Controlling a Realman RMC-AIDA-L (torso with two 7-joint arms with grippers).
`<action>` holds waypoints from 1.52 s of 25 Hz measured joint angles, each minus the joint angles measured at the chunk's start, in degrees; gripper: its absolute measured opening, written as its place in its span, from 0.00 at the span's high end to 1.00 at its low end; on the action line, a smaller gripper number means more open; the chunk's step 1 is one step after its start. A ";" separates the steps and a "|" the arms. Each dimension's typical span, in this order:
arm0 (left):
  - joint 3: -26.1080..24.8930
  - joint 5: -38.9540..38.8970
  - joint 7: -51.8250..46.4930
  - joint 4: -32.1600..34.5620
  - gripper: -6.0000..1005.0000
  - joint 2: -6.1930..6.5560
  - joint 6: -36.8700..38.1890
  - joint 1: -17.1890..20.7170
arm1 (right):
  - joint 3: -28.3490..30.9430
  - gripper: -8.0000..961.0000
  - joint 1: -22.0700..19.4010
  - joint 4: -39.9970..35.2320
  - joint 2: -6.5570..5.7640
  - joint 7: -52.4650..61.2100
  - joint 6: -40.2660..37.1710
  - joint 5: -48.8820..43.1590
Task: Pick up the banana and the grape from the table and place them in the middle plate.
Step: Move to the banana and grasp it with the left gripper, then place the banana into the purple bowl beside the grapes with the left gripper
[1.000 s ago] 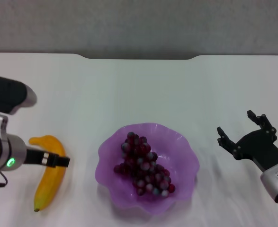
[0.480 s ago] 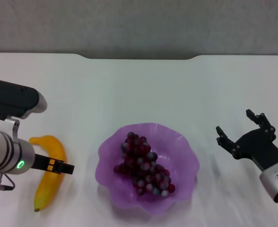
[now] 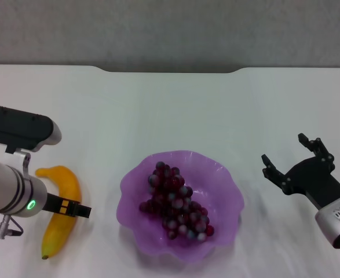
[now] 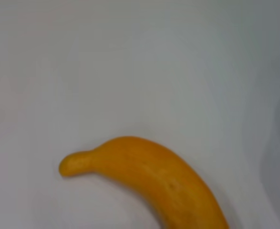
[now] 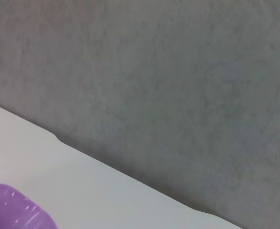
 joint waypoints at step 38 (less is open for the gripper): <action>1.04 -0.40 1.29 -20.33 0.49 0.04 18.88 17.03 | -0.48 0.06 0.18 -0.69 0.00 -1.90 -0.07 0.46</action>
